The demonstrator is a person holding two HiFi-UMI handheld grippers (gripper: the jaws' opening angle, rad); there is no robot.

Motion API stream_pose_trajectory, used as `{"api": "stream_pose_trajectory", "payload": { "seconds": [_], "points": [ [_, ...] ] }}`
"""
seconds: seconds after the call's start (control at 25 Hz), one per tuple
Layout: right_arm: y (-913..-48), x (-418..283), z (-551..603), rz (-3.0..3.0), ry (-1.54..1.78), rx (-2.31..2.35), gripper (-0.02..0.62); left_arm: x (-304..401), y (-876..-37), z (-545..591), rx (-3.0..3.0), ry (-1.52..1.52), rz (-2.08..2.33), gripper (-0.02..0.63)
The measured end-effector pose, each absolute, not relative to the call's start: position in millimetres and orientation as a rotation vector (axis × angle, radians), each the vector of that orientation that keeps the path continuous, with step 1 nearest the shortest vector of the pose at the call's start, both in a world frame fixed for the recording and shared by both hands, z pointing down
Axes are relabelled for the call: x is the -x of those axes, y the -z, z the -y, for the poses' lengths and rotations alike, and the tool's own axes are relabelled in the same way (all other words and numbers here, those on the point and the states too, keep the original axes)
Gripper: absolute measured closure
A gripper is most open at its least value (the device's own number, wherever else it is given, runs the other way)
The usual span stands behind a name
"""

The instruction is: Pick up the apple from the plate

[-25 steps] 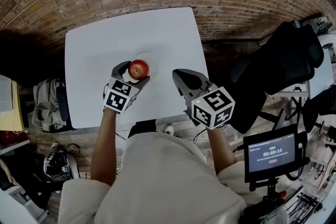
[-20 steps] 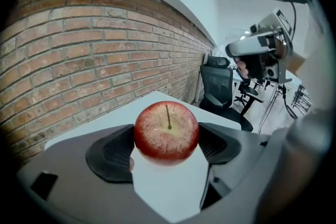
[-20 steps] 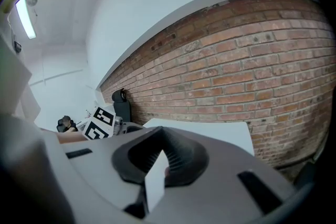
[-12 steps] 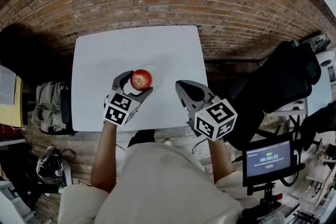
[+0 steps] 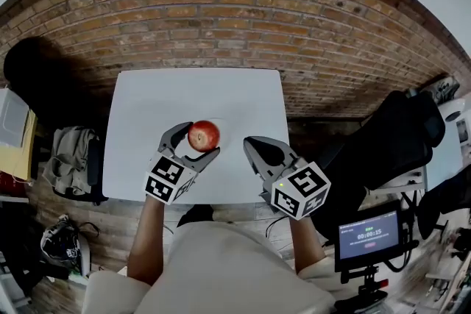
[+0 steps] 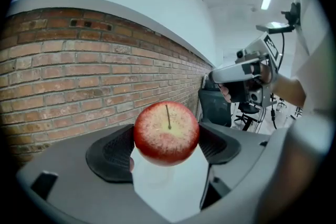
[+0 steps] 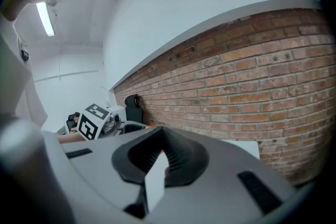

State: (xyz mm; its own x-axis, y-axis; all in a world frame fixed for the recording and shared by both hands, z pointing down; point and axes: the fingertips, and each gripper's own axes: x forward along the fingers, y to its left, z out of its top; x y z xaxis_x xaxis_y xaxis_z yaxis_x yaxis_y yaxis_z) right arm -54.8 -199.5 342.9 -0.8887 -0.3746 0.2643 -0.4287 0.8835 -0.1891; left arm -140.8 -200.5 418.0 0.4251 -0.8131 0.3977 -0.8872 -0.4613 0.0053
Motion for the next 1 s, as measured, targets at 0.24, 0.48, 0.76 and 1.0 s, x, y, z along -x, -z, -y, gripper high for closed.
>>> {"api": "stream_pose_trajectory", "payload": {
  "seconds": [0.24,0.48,0.76,1.0],
  "points": [
    [-321,60,195,2.876,-0.313,-0.590,0.594,144,-392,190,-2.496,-0.466,1.550,0.227],
    [-309,58,195,2.902,-0.299,-0.585,0.594,139,-374,181,-2.528,-0.412,1.587,0.227],
    [-309,57,194,2.896,-0.283,-0.598,0.594,135,-358,174,-2.552,-0.373,1.609,0.227],
    [-309,52,200,2.889,-0.235,-0.653,0.594,139,-354,173,-2.548,-0.372,1.635,0.227]
  ]
}}
